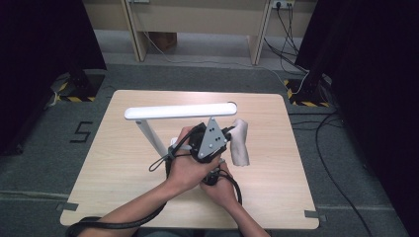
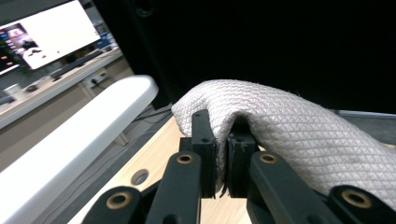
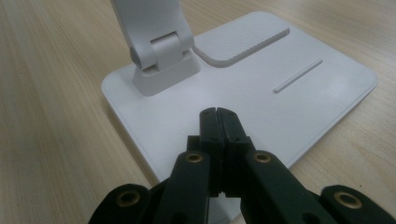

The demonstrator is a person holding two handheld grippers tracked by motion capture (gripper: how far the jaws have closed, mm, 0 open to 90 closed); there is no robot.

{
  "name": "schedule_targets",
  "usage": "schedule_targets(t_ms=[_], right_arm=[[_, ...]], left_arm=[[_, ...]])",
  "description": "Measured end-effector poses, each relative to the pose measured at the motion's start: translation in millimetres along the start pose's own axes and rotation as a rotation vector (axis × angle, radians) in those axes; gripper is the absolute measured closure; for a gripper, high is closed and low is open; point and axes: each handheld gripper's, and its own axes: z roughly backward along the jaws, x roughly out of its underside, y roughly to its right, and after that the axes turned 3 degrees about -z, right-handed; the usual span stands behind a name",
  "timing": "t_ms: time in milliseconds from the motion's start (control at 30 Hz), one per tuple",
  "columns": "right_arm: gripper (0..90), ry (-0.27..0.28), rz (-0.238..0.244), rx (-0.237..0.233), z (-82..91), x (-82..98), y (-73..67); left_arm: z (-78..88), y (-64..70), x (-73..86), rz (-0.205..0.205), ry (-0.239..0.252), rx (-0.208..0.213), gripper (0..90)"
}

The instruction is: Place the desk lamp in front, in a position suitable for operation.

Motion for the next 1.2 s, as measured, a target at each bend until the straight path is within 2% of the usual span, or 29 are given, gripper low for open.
schedule_targets(t_ms=[67, 367, 733, 1200], right_arm=[[90.0, -0.002, -0.005, 0.001, 0.2, 0.1, -0.5], [90.0, -0.001, -0.005, 0.003, 0.1, 0.0, -0.5], [90.0, -0.001, -0.005, 0.001, 0.1, 0.0, -0.4], [90.0, 0.0, -0.005, 0.003, 0.0, 0.1, -0.5]], left_arm=[[-2.0, -1.3, 2.9, 0.005, -0.002, -0.026, 84.7], [-3.7, -8.9, 4.7, 0.029, 0.004, -0.089, 84.7], [-8.1, -9.8, 6.2, 0.045, -0.003, -0.11, 84.8], [-2.5, -12.0, 6.0, 0.052, 0.007, -0.128, 84.9]])
